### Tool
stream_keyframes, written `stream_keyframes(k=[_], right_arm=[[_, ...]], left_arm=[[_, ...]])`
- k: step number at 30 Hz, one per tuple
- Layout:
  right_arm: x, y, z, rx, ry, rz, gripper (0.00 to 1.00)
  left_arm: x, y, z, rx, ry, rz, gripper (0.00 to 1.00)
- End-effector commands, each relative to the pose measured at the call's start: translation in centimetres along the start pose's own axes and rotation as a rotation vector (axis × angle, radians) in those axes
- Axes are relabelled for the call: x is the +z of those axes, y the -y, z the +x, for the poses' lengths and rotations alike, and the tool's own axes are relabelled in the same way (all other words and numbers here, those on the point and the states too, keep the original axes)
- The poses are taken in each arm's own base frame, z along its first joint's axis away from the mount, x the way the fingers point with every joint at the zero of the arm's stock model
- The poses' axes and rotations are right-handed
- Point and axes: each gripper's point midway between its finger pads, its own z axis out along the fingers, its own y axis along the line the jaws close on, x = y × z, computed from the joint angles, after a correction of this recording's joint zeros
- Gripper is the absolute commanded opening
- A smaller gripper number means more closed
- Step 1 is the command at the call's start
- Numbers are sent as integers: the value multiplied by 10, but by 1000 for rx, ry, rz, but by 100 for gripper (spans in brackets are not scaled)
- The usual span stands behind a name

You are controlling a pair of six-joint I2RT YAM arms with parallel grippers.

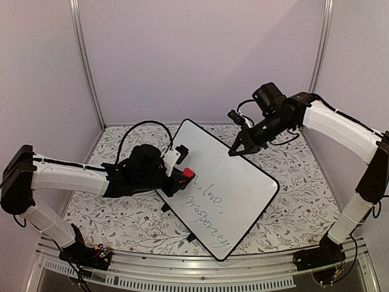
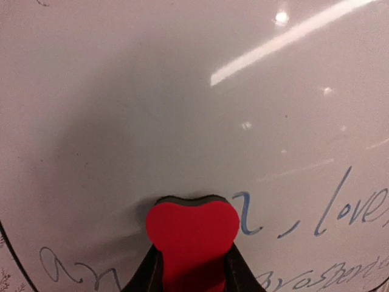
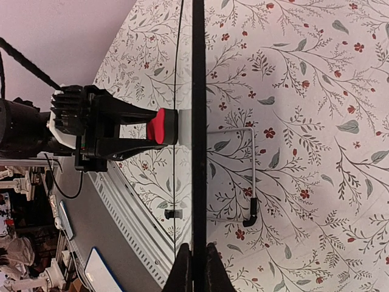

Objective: Erase the whiteboard
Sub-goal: Erase the center of the whiteboard.

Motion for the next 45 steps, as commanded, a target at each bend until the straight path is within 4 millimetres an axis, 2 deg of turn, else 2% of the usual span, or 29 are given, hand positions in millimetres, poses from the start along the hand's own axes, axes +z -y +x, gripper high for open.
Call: stream_keyframes(k=[1,7,22,45], right_arm=[[5,-14,-3,-70,-2,-42,0],[5,-14,-4,-69,-1,-41,0],[6,-14,-4,-68,-3,-42,0],[6,-14,-4,-68,-4,-44,0]], left_arm=[[8,11,-22,47,21,31,0],[15,13,-25,45,14,35,0],[12,27,18,17,-54,71,0],[4,20,46,-1,-101,33,0]])
